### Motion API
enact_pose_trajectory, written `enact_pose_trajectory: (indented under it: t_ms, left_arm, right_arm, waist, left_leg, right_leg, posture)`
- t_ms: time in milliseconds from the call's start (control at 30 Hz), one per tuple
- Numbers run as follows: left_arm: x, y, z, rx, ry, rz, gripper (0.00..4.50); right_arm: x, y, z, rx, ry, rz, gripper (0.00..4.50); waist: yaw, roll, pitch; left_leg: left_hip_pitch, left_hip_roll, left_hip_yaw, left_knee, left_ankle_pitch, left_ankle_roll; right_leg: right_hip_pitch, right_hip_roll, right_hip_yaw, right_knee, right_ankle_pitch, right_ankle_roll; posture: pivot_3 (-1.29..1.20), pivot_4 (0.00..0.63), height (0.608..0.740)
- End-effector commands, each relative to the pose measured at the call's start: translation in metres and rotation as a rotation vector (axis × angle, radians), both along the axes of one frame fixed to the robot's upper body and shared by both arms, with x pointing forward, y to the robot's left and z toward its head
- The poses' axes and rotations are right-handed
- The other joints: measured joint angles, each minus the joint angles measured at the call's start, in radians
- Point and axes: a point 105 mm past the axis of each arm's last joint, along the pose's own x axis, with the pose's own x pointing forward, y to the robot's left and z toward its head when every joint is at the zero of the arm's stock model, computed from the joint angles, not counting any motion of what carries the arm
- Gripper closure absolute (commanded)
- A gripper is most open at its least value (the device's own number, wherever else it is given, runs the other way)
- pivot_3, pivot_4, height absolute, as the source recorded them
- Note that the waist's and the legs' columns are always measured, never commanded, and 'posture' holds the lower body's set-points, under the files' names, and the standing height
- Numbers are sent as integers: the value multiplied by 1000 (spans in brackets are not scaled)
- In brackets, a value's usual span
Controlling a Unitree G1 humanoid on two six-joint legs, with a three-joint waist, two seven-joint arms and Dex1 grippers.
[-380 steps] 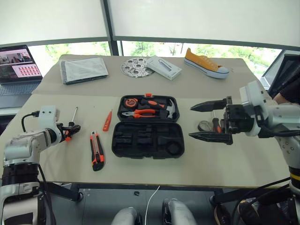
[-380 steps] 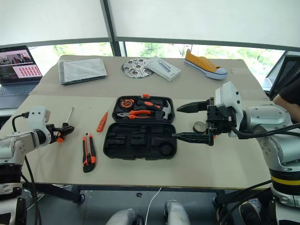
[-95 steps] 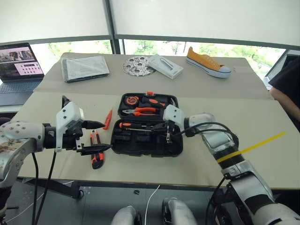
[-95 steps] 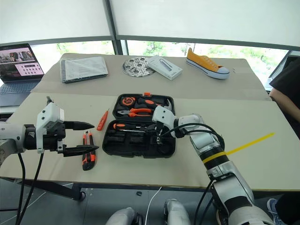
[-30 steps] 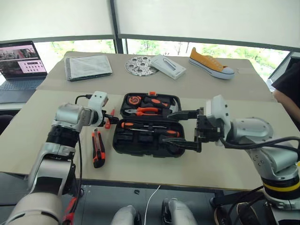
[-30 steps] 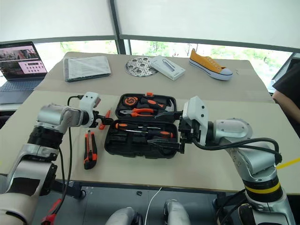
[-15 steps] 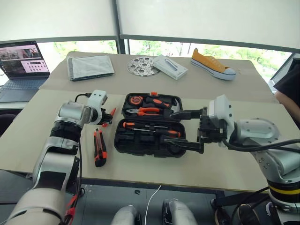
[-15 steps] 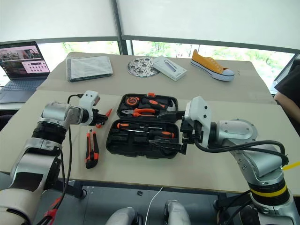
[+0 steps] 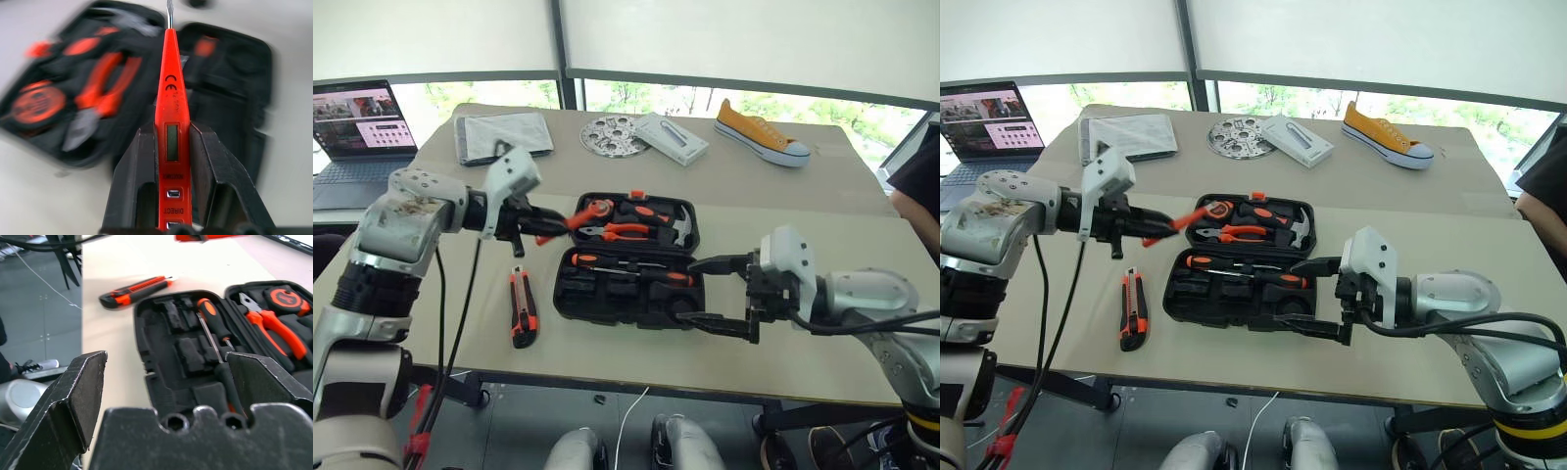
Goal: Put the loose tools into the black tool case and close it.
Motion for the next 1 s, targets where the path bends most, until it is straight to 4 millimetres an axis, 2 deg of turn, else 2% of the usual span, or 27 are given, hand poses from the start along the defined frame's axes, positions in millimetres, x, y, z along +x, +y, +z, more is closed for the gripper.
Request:
enact_pose_trajectory:
  t_ms: [33, 133, 333, 467, 733, 900, 967, 1000]
  left_arm:
    - [-1, -10, -21, 122, -8, -102, 4061]
    - [9, -15, -35, 192, -35, -124, 4061]
    - [23, -28, -45, 223, -52, -154, 4061]
    - [28, -29, -51, 259, -59, -179, 4061]
    - [35, -20, -54, 324, -83, -200, 4061]
    - [31, -24, -56, 304, -38, -214, 4061]
    - [33, -24, -56, 308, -50, -208, 3058]
    - [34, -24, -56, 309, -53, -207, 2902]
  right_arm:
    - [-3, 0, 11, 18, -60, -19, 0]
    - [-3, 0, 13, 31, -67, -36, 0]
    - [-3, 0, 12, 39, -74, -61, 0]
    - [-3, 1, 12, 48, -76, -72, 0]
    - [-4, 3, 13, 70, -77, -83, 0]
    - [-3, 5, 13, 76, -76, -82, 0]
    - [-3, 5, 13, 78, -75, -81, 0]
    - [-3, 5, 13, 79, -75, -81, 0]
  waist:
    - [0, 0, 0]
    - [0, 0, 0]
    - [1, 0, 0]
    - [0, 0, 0]
    - [0, 0, 0]
    - [0, 0, 0]
    - [0, 0, 0]
    - [0, 0, 0]
  left_leg:
    - [-1, 0, 0, 2, 0, 0]
    - [-2, 0, 0, 3, 0, 1]
    - [-5, 2, -1, 5, -1, 4]
    - [-8, 4, -1, 9, -2, 7]
    - [-9, 4, -1, 10, -4, 9]
    - [-9, 4, -1, 10, -4, 10]
    - [-9, 5, -1, 10, -4, 10]
    - [-9, 4, -1, 10, -4, 10]
  right_leg:
    - [0, 1, 0, 0, 0, 0]
    - [0, 3, 0, 1, 0, 0]
    - [-1, 10, 0, -1, 0, 0]
    - [-1, 12, -1, -2, 3, -4]
    - [-1, 11, -2, -3, 3, -1]
    - [-1, 11, -2, -3, 3, -2]
    - [-1, 11, -2, -3, 3, -2]
    - [-1, 11, -2, -3, 3, -2]
  posture:
    - [0, 150, 733]
    - [0, 150, 733]
    - [0, 150, 733]
    - [0, 150, 733]
    - [0, 150, 733]
    - [0, 150, 733]
    - [0, 150, 733]
    - [0, 150, 733]
